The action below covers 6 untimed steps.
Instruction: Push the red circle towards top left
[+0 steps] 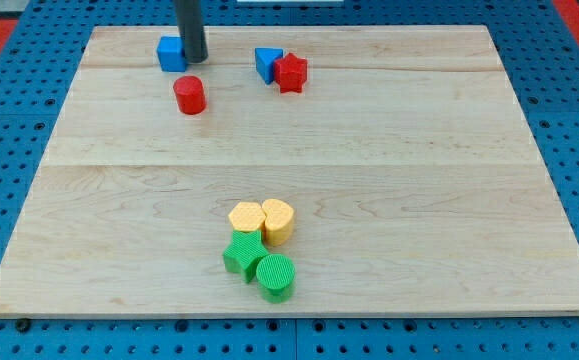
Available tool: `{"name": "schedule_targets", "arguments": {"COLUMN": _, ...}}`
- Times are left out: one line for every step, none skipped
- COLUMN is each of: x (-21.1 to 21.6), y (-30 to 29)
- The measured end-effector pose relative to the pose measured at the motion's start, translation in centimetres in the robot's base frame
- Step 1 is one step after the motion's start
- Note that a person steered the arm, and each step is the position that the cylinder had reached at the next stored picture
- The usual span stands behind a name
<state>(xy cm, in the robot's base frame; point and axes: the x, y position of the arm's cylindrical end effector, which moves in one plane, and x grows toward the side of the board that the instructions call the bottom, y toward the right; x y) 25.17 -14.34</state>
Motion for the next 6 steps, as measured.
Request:
{"name": "schedule_targets", "arguments": {"x": -0.6, "y": -4.0}}
{"name": "schedule_targets", "arguments": {"x": -1.3, "y": -7.8}}
{"name": "schedule_targets", "arguments": {"x": -1.1, "y": -7.1}}
{"name": "schedule_targets", "arguments": {"x": 0.9, "y": -2.7}}
{"name": "schedule_targets", "arguments": {"x": 3.7, "y": 3.4}}
{"name": "schedule_targets", "arguments": {"x": 7.1, "y": 8.5}}
